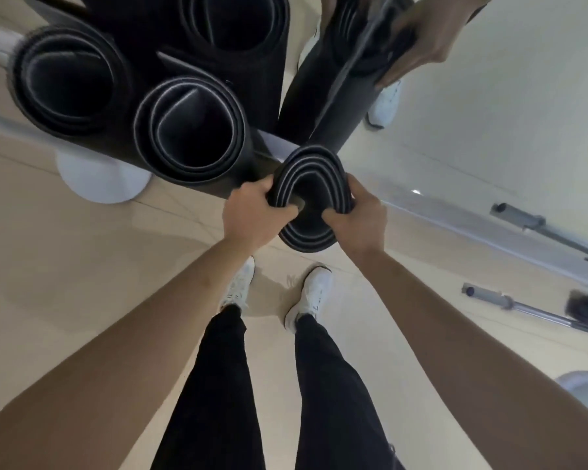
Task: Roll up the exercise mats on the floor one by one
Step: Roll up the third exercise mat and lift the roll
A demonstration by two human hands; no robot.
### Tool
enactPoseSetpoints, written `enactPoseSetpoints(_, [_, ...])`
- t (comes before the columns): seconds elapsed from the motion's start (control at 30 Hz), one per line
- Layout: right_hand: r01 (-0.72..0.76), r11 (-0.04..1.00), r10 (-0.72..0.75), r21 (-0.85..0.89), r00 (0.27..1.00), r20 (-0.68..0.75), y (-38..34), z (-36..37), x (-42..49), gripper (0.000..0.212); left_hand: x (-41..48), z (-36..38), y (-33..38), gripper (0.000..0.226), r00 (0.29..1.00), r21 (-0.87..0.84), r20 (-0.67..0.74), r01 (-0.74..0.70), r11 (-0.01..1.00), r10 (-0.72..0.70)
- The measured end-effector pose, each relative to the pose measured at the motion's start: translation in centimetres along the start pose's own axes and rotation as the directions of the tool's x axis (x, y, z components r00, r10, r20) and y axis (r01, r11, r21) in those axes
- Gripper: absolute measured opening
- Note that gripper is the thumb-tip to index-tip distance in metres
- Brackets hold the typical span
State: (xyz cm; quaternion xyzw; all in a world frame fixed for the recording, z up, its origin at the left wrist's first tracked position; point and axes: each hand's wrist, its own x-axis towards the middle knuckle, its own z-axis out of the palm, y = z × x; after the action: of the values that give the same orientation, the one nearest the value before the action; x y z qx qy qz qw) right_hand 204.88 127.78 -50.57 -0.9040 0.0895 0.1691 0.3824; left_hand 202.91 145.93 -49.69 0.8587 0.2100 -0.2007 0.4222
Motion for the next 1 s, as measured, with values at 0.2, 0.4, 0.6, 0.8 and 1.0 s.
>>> enactPoseSetpoints(0.2, [-0.021,0.996,0.022,0.090,1.000,-0.014,0.3,0.5,4.3,0.048,3.1,0.8,-1.3,0.042,0.995,-0.144,-0.058,-0.087,0.986,0.080])
enactPoseSetpoints(0.4, [-0.087,0.985,0.086,0.152,0.996,0.016,1.4,0.7,4.8,0.037,2.3,3.2,-1.6,0.091,0.997,-0.386,-0.071,-0.066,0.920,0.042])
enactPoseSetpoints(0.6, [-0.129,0.976,0.127,0.177,0.992,0.024,3.0,-0.4,3.3,0.058,-0.2,3.4,-3.0,0.098,0.989,-0.392,-0.122,0.030,0.920,-0.084])
enactPoseSetpoints(0.8, [-0.192,0.949,0.192,0.250,0.981,0.025,3.9,-0.4,2.1,0.078,-0.7,3.9,-3.0,0.104,0.971,-0.461,-0.130,0.119,0.879,-0.199])
enactPoseSetpoints(1.0, [-0.154,0.967,0.139,0.205,0.987,0.086,4.9,-0.6,-0.2,0.058,-0.7,3.6,-2.9,0.103,0.969,-0.309,-0.124,0.167,0.936,-0.213])
